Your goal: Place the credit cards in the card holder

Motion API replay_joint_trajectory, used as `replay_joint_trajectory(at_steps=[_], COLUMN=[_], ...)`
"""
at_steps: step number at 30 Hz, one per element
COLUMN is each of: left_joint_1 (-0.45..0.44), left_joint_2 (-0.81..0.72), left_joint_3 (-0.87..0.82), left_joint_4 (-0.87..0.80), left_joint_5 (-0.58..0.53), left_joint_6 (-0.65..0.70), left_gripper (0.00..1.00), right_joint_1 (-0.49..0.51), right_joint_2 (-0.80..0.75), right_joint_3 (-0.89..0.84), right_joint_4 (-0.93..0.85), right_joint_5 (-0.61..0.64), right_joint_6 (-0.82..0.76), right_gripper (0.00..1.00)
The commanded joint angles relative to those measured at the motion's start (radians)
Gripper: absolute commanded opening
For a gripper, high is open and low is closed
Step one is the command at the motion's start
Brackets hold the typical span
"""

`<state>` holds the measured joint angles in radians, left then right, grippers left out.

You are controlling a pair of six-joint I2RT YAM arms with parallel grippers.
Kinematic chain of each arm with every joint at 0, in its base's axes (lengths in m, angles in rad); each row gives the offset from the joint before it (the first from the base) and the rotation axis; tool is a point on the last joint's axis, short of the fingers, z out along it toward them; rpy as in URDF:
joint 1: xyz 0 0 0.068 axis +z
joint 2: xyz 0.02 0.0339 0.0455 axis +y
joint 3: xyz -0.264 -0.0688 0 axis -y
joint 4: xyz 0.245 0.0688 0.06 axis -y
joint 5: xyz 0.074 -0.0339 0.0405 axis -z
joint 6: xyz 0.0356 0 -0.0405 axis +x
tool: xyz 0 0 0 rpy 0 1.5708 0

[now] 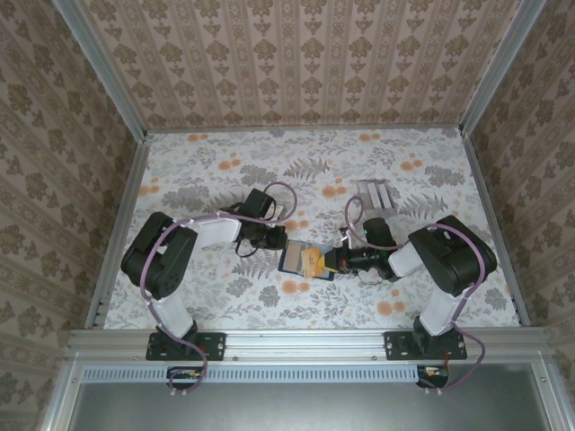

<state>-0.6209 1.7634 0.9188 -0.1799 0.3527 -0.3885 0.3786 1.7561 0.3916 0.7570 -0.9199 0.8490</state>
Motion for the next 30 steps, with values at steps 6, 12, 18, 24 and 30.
replay_joint_trajectory(at_steps=[6, 12, 18, 24, 30], left_joint_1=[0.000, -0.006, -0.008, -0.007, -0.010], left_joint_2=[0.055, 0.044, 0.038, 0.019, -0.017], left_joint_3=[-0.036, -0.051, -0.064, -0.089, -0.146], left_joint_4=[-0.003, 0.010, 0.023, 0.034, 0.100], left_joint_5=[-0.052, -0.043, -0.028, -0.026, -0.006], left_joint_6=[-0.015, -0.029, -0.050, -0.069, -0.141], left_gripper=[0.10, 0.10, 0.10, 0.10, 0.09], right_joint_1=[0.006, 0.016, 0.045, 0.094, 0.151], right_joint_2=[0.018, 0.021, 0.037, 0.033, 0.058], right_joint_3=[0.006, 0.010, 0.006, -0.001, -0.014], right_joint_4=[-0.002, 0.010, 0.052, 0.081, 0.151], right_joint_5=[0.134, 0.182, 0.256, 0.335, 0.429], right_joint_6=[0.052, 0.109, 0.165, 0.223, 0.309], right_gripper=[0.00, 0.00, 0.00, 0.00, 0.00])
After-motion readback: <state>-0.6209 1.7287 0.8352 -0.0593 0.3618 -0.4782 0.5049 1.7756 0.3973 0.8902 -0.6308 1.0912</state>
